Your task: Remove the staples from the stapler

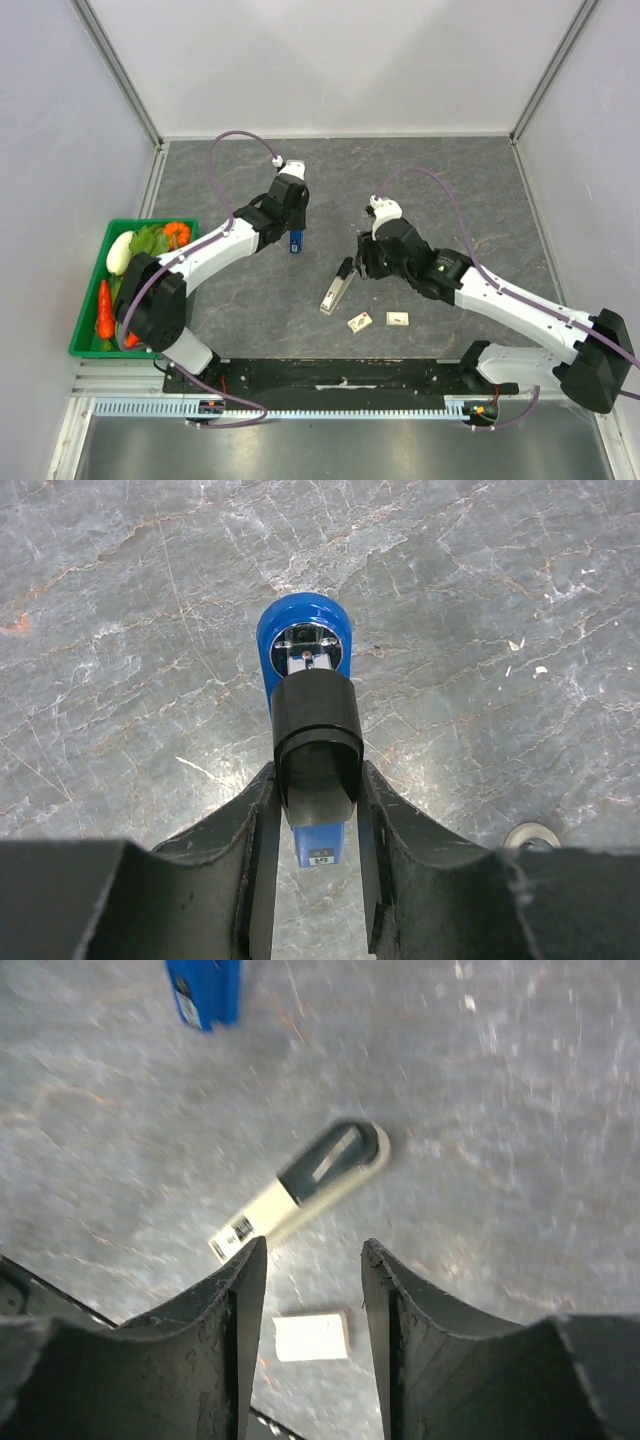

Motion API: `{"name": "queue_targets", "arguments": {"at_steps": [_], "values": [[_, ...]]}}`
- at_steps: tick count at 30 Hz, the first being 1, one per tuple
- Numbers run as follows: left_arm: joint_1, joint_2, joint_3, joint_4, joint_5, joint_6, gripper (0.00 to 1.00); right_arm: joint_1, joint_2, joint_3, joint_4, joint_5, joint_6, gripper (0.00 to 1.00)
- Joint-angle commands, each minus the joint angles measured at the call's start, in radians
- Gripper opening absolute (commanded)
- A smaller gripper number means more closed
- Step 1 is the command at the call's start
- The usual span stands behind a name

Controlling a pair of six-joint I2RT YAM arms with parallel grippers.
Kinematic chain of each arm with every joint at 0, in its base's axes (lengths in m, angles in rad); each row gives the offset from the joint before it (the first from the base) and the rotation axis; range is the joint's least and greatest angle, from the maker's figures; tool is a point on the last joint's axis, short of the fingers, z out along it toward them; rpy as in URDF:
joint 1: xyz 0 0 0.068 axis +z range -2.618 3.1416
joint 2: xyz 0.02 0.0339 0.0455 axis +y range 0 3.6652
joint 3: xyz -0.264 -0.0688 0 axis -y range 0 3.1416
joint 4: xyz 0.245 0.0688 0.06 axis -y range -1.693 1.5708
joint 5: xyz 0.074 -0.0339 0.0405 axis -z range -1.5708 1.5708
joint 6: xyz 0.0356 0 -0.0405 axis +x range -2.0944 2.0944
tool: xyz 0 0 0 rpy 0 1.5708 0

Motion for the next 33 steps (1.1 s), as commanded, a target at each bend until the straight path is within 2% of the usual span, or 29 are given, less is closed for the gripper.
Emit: {"name": "queue_targets", "arguments": {"at_steps": [1, 7, 8, 12, 14, 20, 21, 27, 33], "values": [[0.018, 0.046, 0.092, -0.019, 0.027, 0.076, 0.02, 0.002, -0.047, -0.076, -0.091, -0.019, 0.051, 0.52], [0.036, 0.100, 0.100, -0.044, 0.073, 0.086, 0.02, 0.005, -0.066, -0.118, -0.105, -0.087, 0.085, 0.62], [0.036, 0.103, 0.098, -0.046, 0.077, 0.082, 0.06, 0.007, -0.060, -0.122, -0.109, -0.099, 0.091, 0.64], [0.039, 0.104, 0.097, -0.050, 0.093, 0.072, 0.30, 0.040, -0.052, -0.148, -0.111, -0.111, 0.141, 0.69], [0.039, 0.098, 0.095, -0.050, 0.096, 0.070, 0.40, 0.056, -0.050, -0.160, -0.109, -0.110, 0.172, 0.73], [0.038, 0.063, 0.120, -0.085, 0.119, 0.070, 0.52, 0.111, -0.061, -0.190, -0.114, -0.046, 0.290, 0.81], [0.038, 0.051, 0.121, -0.090, 0.122, 0.070, 0.60, 0.122, -0.064, -0.193, -0.114, -0.038, 0.308, 0.82], [0.036, -0.046, 0.131, -0.136, 0.165, 0.056, 0.64, 0.159, 0.019, -0.190, -0.108, -0.012, 0.321, 0.84], [0.036, -0.176, 0.060, -0.159, 0.257, 0.021, 0.65, 0.160, 0.051, -0.242, -0.028, -0.006, 0.318, 0.83]]}}
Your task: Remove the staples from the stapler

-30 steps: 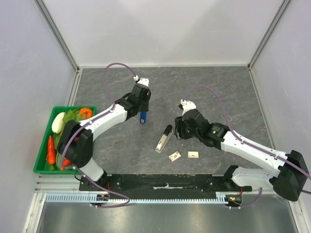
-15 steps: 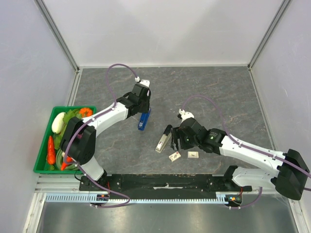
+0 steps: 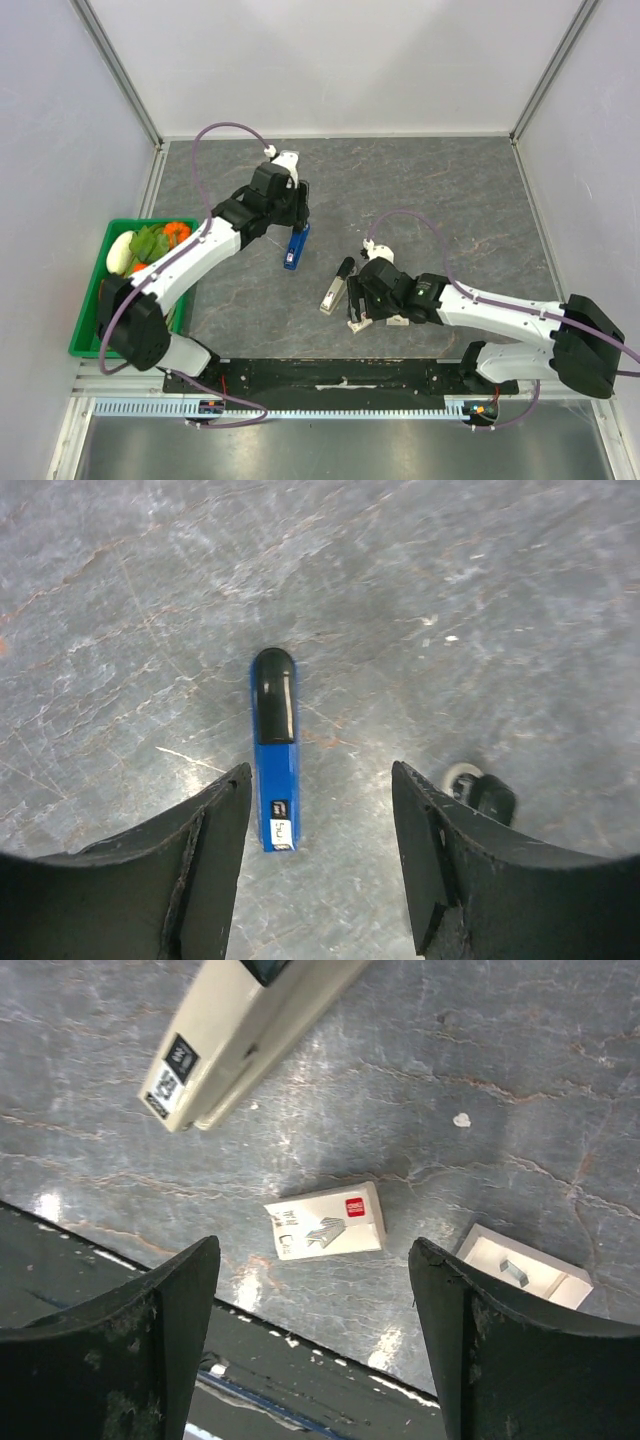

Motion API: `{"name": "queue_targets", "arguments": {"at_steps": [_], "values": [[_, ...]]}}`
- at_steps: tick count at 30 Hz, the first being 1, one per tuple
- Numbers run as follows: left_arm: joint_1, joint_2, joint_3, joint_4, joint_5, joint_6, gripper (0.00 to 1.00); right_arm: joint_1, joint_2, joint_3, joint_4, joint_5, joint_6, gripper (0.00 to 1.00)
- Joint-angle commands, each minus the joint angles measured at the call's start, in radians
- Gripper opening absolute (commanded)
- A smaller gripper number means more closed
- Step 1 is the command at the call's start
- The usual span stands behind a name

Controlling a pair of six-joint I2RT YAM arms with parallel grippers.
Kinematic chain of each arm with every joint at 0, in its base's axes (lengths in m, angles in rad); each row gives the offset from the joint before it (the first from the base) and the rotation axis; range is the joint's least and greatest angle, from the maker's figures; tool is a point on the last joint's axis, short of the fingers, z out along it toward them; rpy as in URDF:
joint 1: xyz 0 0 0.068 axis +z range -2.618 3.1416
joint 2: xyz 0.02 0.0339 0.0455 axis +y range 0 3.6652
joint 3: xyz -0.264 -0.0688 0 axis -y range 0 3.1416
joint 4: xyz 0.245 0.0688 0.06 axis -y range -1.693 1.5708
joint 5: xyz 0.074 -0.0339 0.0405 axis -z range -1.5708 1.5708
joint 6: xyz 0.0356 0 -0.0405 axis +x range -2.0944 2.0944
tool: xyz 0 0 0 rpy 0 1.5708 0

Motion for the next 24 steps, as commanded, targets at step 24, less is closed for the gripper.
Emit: {"name": "queue_targets", "arguments": {"at_steps": [24], "values": [[-0.003, -0.267, -0.169, -0.030, 0.251, -0.052, 0.65, -0.043, 0.069, -0.126, 0.218, -0.064, -0.049, 0.65]]}}
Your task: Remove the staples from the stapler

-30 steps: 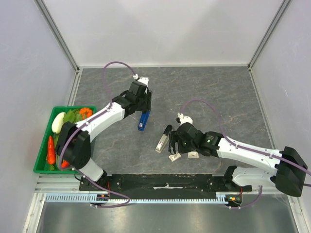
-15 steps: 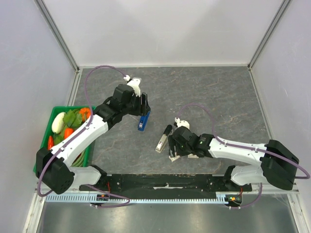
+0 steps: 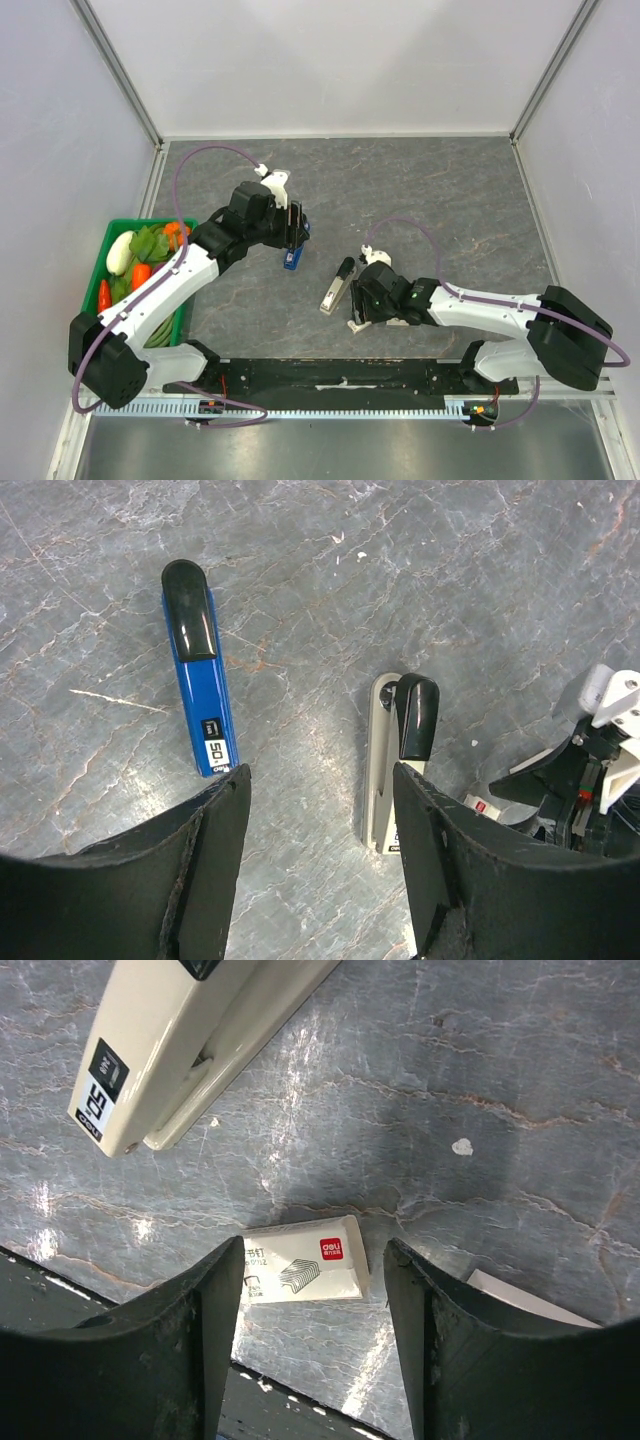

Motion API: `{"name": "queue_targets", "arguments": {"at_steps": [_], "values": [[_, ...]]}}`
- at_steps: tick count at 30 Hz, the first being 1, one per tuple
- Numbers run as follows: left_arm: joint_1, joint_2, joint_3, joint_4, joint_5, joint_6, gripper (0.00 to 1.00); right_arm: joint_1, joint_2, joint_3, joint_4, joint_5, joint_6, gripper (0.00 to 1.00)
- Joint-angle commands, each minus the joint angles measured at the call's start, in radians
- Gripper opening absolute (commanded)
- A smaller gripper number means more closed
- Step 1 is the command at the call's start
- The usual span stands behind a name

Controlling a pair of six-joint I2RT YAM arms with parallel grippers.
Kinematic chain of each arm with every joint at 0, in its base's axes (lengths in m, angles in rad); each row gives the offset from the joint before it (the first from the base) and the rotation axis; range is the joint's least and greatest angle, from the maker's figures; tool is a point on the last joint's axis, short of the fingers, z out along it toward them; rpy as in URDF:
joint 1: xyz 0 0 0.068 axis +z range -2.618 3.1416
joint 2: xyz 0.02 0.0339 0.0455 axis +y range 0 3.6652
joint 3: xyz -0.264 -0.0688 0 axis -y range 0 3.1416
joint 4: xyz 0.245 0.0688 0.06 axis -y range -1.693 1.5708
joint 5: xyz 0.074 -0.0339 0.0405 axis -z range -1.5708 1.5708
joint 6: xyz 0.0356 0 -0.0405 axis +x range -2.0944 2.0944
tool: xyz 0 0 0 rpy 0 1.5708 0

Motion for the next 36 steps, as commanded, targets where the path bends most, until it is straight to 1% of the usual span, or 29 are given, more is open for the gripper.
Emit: {"name": "queue_targets", "arguments": {"at_steps": [1, 10, 16, 19, 24, 26, 28, 31, 33, 36], "values": [[-0.001, -0.008, -0.005, 0.010, 0.029, -0.026, 0.65, -0.013, -0.023, -0.026, 0.050, -0.036, -0.008, 0.63], [-0.001, -0.009, -0.010, 0.011, 0.027, -0.026, 0.65, -0.016, -0.037, -0.037, 0.067, -0.072, 0.004, 0.50], [-0.001, -0.011, -0.008, 0.011, 0.029, -0.028, 0.65, -0.016, -0.063, -0.045, 0.062, -0.075, 0.012, 0.38], [-0.001, -0.011, -0.008, 0.011, 0.029, -0.028, 0.65, -0.016, -0.069, -0.048, 0.062, -0.081, 0.015, 0.31], [-0.001, -0.015, -0.010, 0.010, 0.029, -0.029, 0.64, -0.016, -0.073, -0.051, 0.060, -0.085, 0.020, 0.22], [-0.002, -0.017, -0.011, 0.011, 0.029, -0.029, 0.64, -0.016, -0.075, -0.051, 0.062, -0.084, 0.020, 0.23], [-0.001, -0.018, -0.014, 0.011, 0.029, -0.029, 0.64, -0.016, -0.075, -0.053, 0.056, -0.069, 0.021, 0.33], [-0.002, -0.020, -0.014, 0.011, 0.030, -0.028, 0.64, -0.016, -0.081, -0.056, 0.053, -0.053, 0.018, 0.39], [-0.001, -0.020, -0.016, 0.011, 0.032, -0.028, 0.64, -0.016, -0.087, -0.054, 0.053, -0.043, 0.012, 0.42], [-0.001, -0.017, -0.016, 0.011, 0.034, -0.028, 0.64, -0.018, -0.086, -0.048, 0.053, -0.041, 0.001, 0.42]]}}
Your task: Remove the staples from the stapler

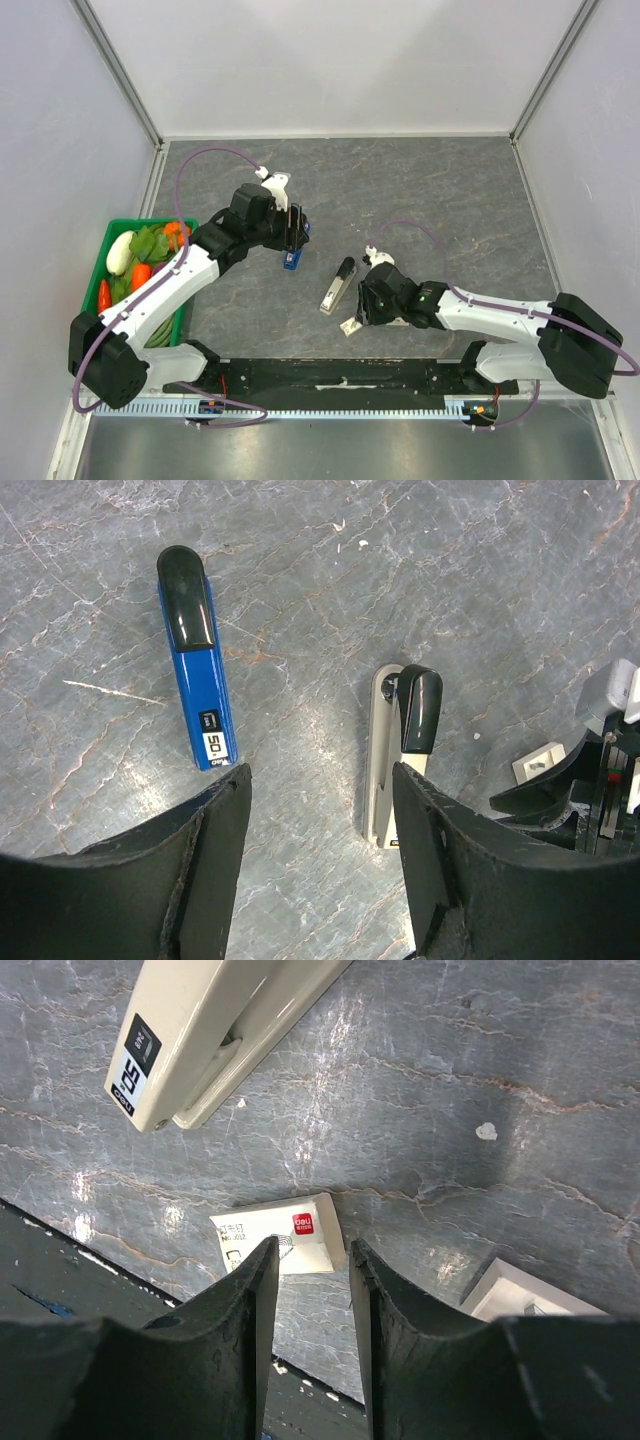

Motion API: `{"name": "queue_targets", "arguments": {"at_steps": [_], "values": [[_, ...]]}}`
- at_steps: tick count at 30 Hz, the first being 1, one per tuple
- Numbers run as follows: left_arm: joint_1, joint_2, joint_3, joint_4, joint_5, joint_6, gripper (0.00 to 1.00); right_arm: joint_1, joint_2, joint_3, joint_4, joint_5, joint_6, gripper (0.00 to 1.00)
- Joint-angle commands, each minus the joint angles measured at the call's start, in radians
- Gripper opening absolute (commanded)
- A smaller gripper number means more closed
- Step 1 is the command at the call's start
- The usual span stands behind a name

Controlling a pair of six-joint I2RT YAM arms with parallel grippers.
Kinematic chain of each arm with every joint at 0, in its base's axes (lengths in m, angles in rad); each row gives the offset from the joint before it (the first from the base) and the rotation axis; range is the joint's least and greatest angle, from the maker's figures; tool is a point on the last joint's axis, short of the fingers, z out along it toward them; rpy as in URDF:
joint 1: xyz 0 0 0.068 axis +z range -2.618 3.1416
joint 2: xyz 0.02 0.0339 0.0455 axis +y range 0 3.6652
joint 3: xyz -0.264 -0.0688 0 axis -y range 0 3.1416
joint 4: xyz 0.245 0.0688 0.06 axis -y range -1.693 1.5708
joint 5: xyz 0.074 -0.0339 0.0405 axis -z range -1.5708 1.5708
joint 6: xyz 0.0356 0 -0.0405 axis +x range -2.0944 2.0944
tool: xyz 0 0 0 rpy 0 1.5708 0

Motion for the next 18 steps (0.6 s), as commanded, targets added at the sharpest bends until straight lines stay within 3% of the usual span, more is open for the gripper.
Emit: {"name": "queue_targets", "arguments": {"at_steps": [1, 11, 18], "values": [[-0.001, -0.017, 0.001, 0.011, 0.022, -0.025, 0.64, -0.006, -0.021, 0.004, 0.012, 0.023, -0.013, 0.42], [-0.002, -0.015, -0.003, 0.015, 0.032, -0.025, 0.64, -0.054, -0.036, -0.017, 0.079, -0.023, -0.069, 0.41], [-0.002, -0.021, -0.009, 0.021, 0.049, -0.024, 0.64, -0.250, -0.101, -0.029, 0.090, -0.253, -0.174, 0.42]]}}
